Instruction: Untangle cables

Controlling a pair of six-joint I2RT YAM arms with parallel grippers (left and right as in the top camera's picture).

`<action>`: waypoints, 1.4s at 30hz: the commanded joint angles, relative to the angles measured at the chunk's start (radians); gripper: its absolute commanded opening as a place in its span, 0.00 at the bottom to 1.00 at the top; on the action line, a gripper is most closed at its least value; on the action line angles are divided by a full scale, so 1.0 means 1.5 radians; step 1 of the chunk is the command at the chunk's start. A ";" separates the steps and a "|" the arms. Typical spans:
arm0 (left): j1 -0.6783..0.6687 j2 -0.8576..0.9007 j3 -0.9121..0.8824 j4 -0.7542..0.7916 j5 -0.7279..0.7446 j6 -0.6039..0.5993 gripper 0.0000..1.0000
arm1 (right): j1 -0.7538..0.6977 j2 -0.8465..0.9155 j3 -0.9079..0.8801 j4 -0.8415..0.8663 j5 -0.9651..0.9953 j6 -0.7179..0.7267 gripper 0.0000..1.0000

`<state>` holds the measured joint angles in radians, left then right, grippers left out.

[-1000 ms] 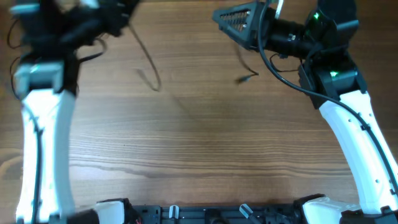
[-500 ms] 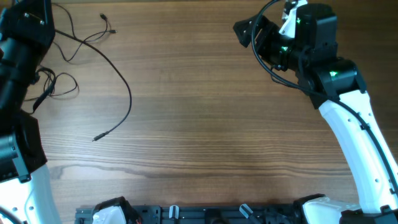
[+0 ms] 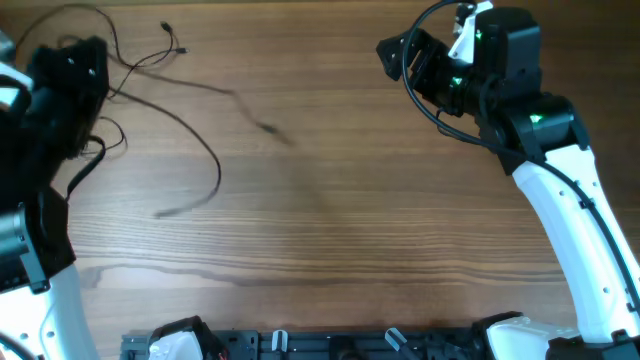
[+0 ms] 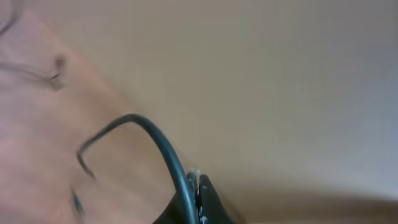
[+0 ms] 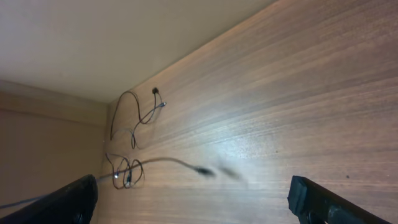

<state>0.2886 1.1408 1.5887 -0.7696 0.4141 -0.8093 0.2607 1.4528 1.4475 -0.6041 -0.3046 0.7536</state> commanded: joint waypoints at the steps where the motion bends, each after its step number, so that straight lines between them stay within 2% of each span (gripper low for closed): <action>1: 0.003 -0.005 0.001 -0.077 -0.104 0.013 0.04 | -0.001 -0.002 0.002 -0.003 0.027 -0.013 1.00; 4: 0.003 -0.005 0.001 -0.124 -0.127 0.013 0.04 | -0.001 -0.002 0.002 -0.002 0.032 -0.012 1.00; 10: 0.003 -0.005 0.001 -0.129 -0.126 0.011 0.04 | -0.001 -0.002 0.002 -0.006 0.039 -0.012 1.00; 13: 0.008 -0.005 0.001 -0.138 -0.199 0.010 0.04 | -0.001 -0.002 0.002 -0.010 0.039 -0.012 0.99; 17: 0.067 -0.003 0.001 -0.167 -0.278 0.011 0.04 | -0.001 -0.002 0.002 -0.018 0.054 -0.012 1.00; 21: 0.147 0.015 0.001 -0.187 -0.287 0.011 0.05 | -0.001 -0.002 0.002 -0.017 0.071 -0.012 1.00; 26: 0.253 0.094 0.001 -0.178 -0.294 0.011 0.04 | -0.001 -0.002 0.002 -0.018 0.085 -0.012 1.00; 31: 0.323 0.201 0.001 -0.129 -0.401 0.011 0.04 | -0.001 -0.002 0.002 -0.017 0.087 -0.012 1.00; 36: 0.352 0.291 0.001 -0.075 -0.505 0.011 0.04 | -0.001 -0.002 0.002 -0.017 0.087 -0.012 1.00; 39: 0.363 0.340 0.001 -0.039 -0.610 0.011 0.04 | -0.001 -0.002 0.002 -0.018 0.086 -0.012 1.00; 42: 0.377 0.385 0.001 -0.017 -0.613 0.011 0.05 | -0.001 -0.002 0.002 -0.017 0.086 -0.012 1.00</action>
<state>0.8314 1.6669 1.5887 -0.8177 -0.4217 -0.8059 0.2607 1.4528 1.4475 -0.6312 -0.1970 0.7536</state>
